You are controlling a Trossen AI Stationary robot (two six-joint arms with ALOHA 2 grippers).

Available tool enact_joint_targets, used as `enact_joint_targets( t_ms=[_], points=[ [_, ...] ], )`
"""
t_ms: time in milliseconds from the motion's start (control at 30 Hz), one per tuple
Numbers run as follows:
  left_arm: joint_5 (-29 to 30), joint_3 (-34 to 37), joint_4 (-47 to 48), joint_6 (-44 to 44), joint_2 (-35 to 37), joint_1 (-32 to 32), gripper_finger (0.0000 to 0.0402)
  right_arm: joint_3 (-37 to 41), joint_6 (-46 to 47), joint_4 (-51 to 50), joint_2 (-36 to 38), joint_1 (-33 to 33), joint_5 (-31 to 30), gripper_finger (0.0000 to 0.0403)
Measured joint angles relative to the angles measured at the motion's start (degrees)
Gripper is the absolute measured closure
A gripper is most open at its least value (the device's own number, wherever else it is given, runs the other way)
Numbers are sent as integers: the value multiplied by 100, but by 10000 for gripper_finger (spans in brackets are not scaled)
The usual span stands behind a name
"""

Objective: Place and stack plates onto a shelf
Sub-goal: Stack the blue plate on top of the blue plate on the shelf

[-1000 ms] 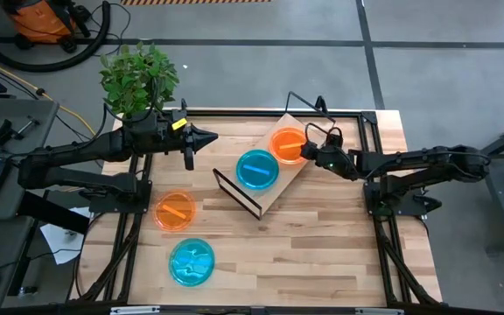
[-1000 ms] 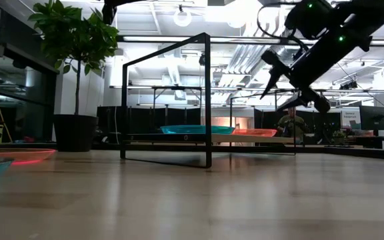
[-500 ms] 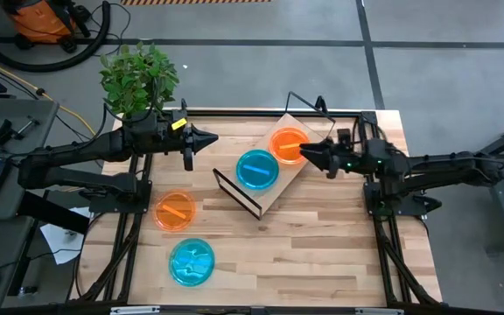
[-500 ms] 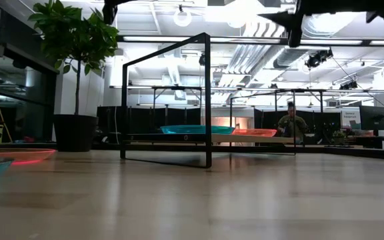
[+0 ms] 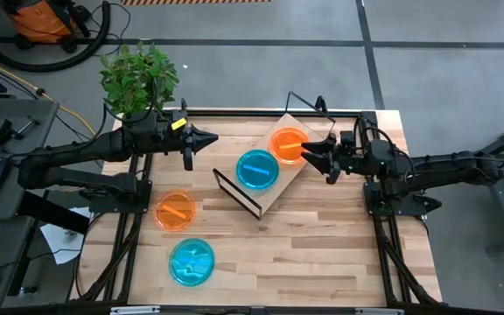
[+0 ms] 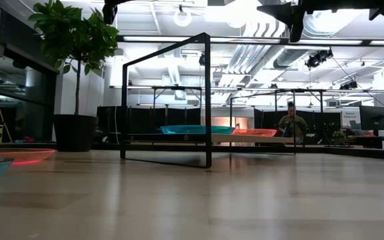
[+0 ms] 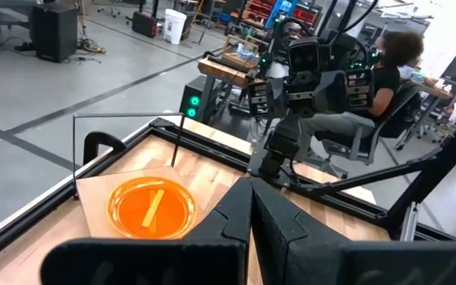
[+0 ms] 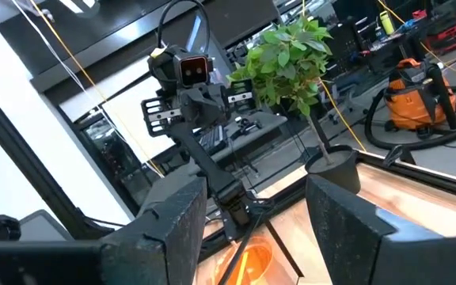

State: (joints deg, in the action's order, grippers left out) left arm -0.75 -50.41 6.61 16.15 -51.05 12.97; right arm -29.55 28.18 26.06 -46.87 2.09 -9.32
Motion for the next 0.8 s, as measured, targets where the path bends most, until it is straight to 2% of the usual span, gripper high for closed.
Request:
enact_joint_targets(
  t_ms=[300, 467, 567, 800],
  points=[
    [-54, 0, 2, -72, 0, -5, 401, -1, 11, -8, 0, 0, 0, 203],
    [-774, -142, 257, -127, 0, -252, 401, 1, 27, -10, 0, 0, -1, 203],
    [-929, -404, 883, -125, -20, -731, 401, 1, 27, -13, 0, 0, -103, 203],
    [-656, -690, 2647, 131, -338, -2400, 386, 1, 63, -124, 0, 4, -420, 203]
  ],
)
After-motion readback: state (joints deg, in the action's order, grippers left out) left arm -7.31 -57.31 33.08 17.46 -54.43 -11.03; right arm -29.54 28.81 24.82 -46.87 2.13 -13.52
